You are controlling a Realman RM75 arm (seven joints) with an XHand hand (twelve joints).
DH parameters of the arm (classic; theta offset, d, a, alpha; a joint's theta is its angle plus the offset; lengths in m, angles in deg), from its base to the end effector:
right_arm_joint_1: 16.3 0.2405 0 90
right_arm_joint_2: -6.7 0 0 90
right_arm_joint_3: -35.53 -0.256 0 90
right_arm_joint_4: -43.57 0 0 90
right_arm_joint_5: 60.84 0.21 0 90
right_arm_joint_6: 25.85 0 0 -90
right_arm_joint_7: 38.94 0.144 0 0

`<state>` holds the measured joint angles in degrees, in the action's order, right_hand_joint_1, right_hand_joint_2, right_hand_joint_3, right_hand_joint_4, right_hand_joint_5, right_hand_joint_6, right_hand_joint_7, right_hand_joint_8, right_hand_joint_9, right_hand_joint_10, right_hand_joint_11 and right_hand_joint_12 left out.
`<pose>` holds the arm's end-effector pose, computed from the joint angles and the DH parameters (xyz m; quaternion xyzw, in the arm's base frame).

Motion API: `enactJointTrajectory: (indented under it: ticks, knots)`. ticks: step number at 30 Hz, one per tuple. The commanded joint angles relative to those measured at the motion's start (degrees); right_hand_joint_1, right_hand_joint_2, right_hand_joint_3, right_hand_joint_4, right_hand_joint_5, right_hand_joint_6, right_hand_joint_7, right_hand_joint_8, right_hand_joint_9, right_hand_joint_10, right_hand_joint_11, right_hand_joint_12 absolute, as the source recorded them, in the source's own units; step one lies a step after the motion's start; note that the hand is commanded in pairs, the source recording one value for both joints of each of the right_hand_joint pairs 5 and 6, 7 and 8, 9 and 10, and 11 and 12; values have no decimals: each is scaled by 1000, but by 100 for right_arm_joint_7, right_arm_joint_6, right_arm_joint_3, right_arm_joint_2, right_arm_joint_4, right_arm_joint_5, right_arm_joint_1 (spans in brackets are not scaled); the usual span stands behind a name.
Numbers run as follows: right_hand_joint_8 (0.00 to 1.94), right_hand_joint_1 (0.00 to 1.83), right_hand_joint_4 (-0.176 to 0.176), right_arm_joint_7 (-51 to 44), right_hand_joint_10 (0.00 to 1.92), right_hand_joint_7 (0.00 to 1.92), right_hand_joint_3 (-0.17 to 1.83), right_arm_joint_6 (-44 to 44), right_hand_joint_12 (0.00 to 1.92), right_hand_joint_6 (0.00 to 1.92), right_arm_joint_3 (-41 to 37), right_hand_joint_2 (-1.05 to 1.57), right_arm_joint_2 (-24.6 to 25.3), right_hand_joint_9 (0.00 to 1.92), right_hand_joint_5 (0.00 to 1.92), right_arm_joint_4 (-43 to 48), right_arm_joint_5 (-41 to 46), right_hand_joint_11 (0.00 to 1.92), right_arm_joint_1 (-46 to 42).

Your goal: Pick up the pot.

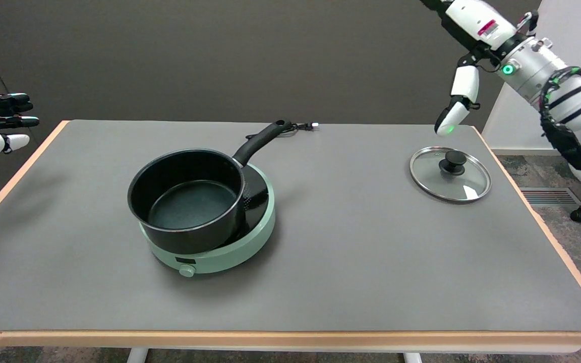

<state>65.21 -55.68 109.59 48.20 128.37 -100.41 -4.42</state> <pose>-0.0444 -0.3548 0.4463 0.7945 0.0386 0.1924 0.5747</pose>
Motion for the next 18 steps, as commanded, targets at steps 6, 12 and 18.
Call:
enactJointTrajectory:
  ticks: [6, 12, 18]
  knots:
    - [0, 1173, -79, -1760, 0, 0, 555, -304, 0, 0, 344, -749, 807, 0, 0, 1552, 141, 0, -352]
    - [0, 1215, -82, -2473, 0, 0, 576, -43, 0, 0, 2007, -694, 973, 0, 0, 1103, -1222, 0, 910]
    - [0, 1231, -90, -2444, 0, 0, 595, 534, 0, 0, 3402, -641, 1261, 0, 0, 462, -2499, 0, 1908]
